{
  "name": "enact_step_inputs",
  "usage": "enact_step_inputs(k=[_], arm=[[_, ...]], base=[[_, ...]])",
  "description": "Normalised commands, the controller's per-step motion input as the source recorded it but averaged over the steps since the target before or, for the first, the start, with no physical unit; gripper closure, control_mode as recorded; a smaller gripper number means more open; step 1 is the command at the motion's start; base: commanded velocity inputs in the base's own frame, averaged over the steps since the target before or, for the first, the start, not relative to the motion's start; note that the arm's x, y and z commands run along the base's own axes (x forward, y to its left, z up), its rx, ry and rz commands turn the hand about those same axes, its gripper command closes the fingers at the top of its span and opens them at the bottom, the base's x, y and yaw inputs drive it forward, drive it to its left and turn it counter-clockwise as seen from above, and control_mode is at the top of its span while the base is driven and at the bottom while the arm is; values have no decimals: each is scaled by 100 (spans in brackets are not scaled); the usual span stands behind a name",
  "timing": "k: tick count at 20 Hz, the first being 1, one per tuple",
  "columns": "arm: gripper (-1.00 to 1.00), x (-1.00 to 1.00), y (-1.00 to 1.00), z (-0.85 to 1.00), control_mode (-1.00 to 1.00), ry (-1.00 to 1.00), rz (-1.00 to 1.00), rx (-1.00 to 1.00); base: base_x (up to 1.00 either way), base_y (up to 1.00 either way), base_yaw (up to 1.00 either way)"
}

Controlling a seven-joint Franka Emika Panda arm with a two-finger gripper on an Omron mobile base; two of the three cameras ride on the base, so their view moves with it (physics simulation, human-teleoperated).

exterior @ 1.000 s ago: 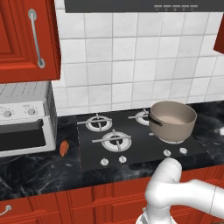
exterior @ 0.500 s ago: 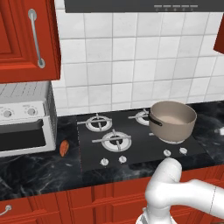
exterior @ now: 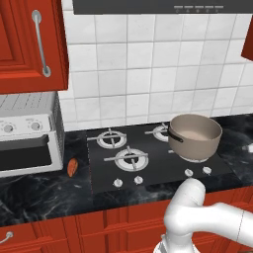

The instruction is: Turn on the burner for the pot on the stove. Wait thirty seconds for the pot to heat up. Then add the sweet potato to the pot.

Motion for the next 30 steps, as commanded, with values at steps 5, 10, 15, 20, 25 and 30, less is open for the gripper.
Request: enact_step_inputs(k=[5, 10, 15, 20, 25, 30], arm=[[100, 0, 0, 0, -100, 0, 0, 0], [100, 0, 0, 0, -100, 0, 0, 0], [100, 0, 0, 0, -100, 0, 0, 0], [100, 0, 0, 0, -100, 0, 0, 0], [100, 0, 0, 0, -100, 0, 0, 0], [100, 0, 0, 0, -100, 0, 0, 0]], base=[[0, 0, 0], [0, 0, 0], [0, 0, 0], [0, 0, 0], [0, 0, 0], [0, 0, 0]])
